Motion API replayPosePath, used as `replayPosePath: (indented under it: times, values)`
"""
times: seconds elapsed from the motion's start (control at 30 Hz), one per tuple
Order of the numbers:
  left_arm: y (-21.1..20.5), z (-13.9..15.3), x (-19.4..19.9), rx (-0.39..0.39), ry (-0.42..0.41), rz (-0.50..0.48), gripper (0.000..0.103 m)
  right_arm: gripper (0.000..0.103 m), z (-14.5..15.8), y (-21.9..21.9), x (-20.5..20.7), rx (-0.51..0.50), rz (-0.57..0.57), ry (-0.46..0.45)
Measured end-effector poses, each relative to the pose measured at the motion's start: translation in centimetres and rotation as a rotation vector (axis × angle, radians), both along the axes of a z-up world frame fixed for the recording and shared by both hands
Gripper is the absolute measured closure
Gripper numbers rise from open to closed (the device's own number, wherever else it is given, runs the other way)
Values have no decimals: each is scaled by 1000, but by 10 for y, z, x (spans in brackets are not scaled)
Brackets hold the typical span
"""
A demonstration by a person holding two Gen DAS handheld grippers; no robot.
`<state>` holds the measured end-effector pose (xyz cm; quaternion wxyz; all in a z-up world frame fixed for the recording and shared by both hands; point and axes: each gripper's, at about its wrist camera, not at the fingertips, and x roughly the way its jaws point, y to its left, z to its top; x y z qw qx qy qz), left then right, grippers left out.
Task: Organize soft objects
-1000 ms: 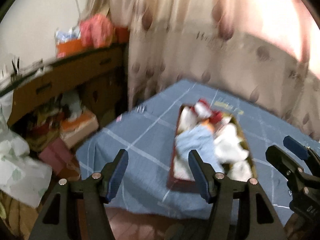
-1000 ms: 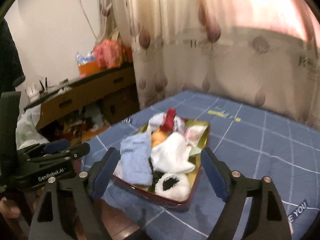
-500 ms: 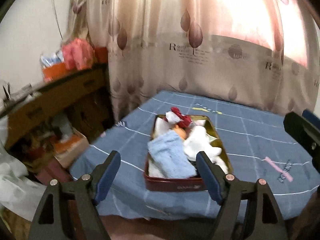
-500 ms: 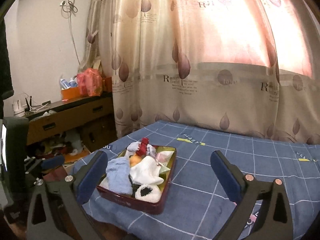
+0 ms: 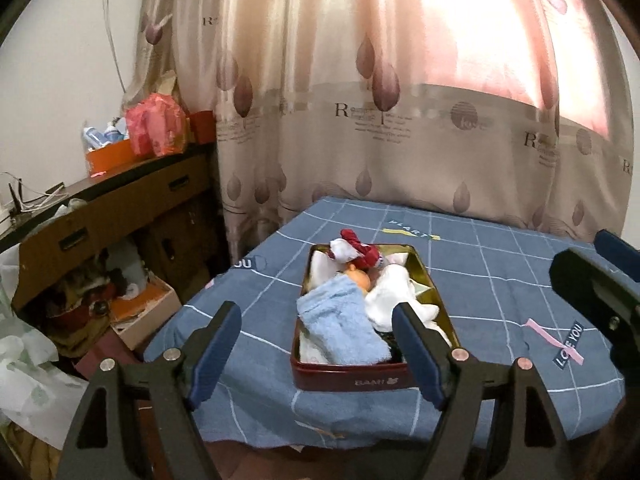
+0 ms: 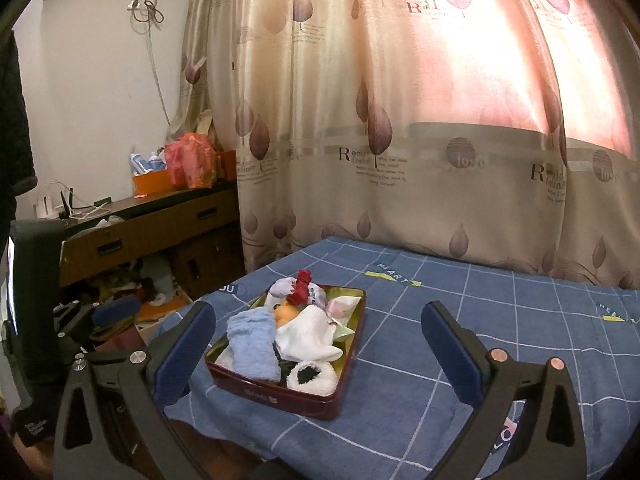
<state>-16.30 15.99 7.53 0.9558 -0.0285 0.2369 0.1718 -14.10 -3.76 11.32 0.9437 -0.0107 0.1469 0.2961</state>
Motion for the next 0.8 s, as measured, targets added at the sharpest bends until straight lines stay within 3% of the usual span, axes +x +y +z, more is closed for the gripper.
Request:
replayPosePath:
  times: [0.17,0.8]
  values:
    - [1,-4,7,-25,53,-21,23,1,0,-1,1,6,-2,5]
    - [15,-12,13,-128,100,-13,23,1,-12,8,6,-34,-25,38]
